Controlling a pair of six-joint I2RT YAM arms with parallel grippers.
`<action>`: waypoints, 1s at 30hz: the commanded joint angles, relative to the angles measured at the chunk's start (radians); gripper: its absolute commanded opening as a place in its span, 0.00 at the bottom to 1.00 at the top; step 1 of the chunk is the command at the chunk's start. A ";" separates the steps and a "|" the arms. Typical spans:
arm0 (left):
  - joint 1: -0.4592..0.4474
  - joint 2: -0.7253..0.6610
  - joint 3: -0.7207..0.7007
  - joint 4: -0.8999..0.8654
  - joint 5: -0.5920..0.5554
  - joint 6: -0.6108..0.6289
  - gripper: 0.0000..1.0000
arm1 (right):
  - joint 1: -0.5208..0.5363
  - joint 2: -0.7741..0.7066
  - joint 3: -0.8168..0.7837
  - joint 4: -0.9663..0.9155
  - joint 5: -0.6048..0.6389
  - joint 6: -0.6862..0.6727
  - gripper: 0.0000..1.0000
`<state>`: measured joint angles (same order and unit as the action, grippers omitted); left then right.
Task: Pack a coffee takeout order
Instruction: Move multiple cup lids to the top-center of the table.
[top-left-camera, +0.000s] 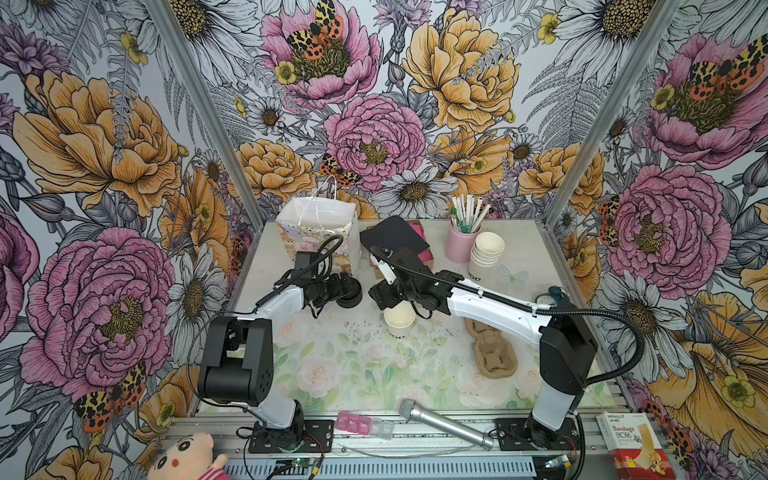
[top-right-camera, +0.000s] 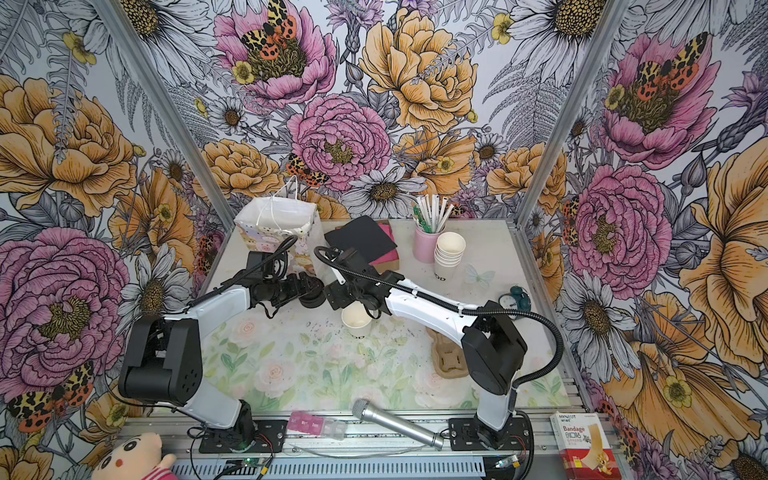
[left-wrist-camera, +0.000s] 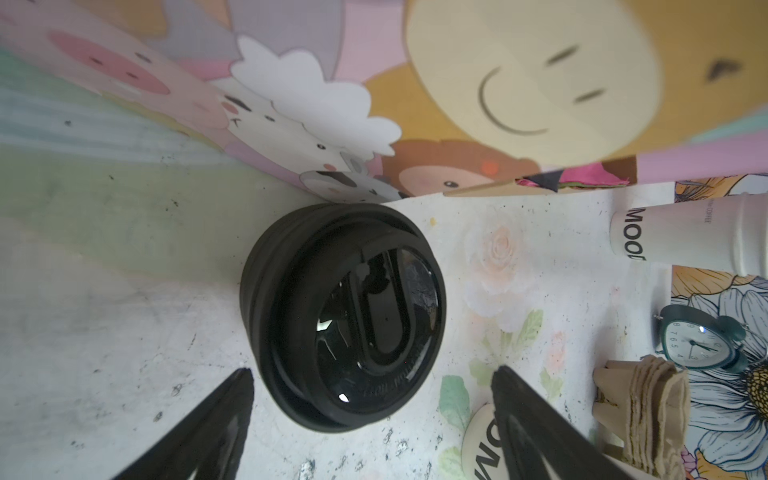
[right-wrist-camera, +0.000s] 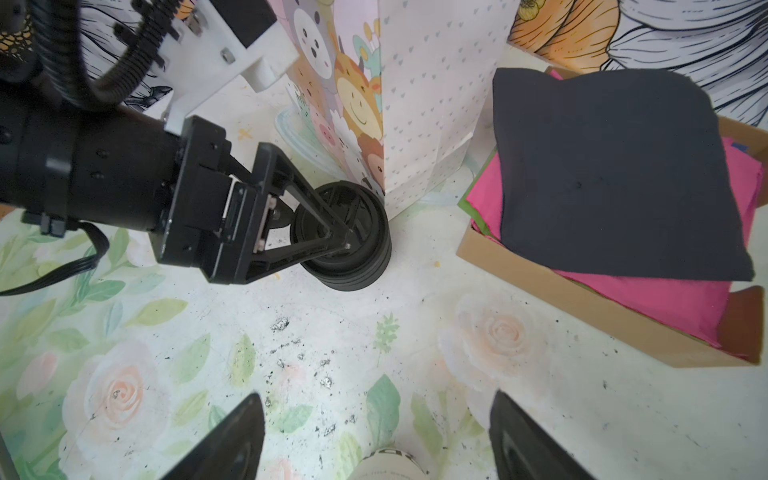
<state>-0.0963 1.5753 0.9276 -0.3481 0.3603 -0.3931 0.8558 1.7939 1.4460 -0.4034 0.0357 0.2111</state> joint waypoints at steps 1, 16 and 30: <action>-0.009 0.000 0.018 0.020 -0.020 0.027 0.91 | -0.011 -0.032 -0.013 0.006 0.024 -0.015 0.86; -0.172 0.111 0.120 0.020 -0.016 0.039 0.90 | -0.033 -0.067 -0.059 0.007 0.042 -0.021 0.87; -0.189 0.025 0.094 0.020 -0.003 0.016 0.92 | -0.148 -0.110 -0.080 0.007 -0.011 -0.079 0.87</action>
<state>-0.3141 1.6661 1.0519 -0.3428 0.3565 -0.3836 0.7189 1.7111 1.3441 -0.4072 0.0475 0.1638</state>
